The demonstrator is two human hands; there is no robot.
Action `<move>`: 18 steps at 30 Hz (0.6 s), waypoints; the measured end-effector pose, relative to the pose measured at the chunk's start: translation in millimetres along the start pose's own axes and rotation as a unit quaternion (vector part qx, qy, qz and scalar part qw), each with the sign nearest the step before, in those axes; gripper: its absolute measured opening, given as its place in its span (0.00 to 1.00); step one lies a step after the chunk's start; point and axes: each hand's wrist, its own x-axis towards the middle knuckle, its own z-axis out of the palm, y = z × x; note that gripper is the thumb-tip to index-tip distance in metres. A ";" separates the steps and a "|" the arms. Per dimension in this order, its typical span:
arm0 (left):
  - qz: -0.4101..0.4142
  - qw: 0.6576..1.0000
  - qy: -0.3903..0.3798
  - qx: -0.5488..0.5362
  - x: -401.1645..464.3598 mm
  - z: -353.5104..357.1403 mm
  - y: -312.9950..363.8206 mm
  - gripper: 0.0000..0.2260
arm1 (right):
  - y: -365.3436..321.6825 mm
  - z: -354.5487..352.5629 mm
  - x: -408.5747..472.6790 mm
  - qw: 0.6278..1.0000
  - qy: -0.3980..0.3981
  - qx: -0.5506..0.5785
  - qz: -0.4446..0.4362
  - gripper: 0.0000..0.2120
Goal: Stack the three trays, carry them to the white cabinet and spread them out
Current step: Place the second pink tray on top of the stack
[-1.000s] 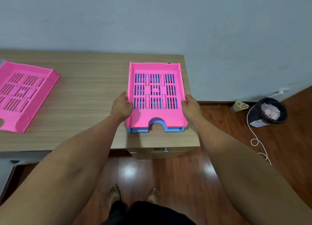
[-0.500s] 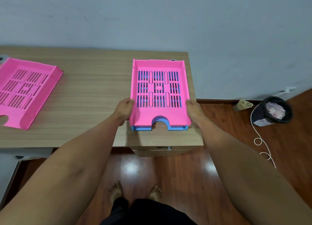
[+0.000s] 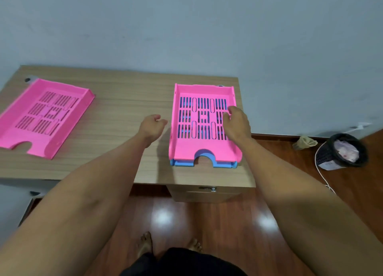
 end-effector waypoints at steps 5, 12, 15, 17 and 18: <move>0.003 0.998 0.056 0.013 -0.4 -53.3 -11.4 0.23 | -58.7 35.1 0.6 0.997 -0.043 -0.008 -0.060 0.11; -0.005 0.996 0.093 0.018 5.2 -163.0 -45.4 0.22 | -168.2 112.1 -24.3 0.993 -0.052 0.016 -0.103 0.15; 0.000 0.996 0.089 0.028 14.1 -219.1 -65.1 0.23 | -217.8 155.3 -36.6 0.992 -0.059 0.016 -0.106 0.16; 0.012 0.995 0.086 0.048 21.8 -258.6 -79.8 0.23 | -249.1 184.9 -46.6 0.993 -0.062 0.019 -0.100 0.16; 0.020 0.994 0.085 0.061 25.4 -279.6 -87.4 0.23 | -265.2 199.1 -52.6 0.993 -0.062 0.021 -0.095 0.17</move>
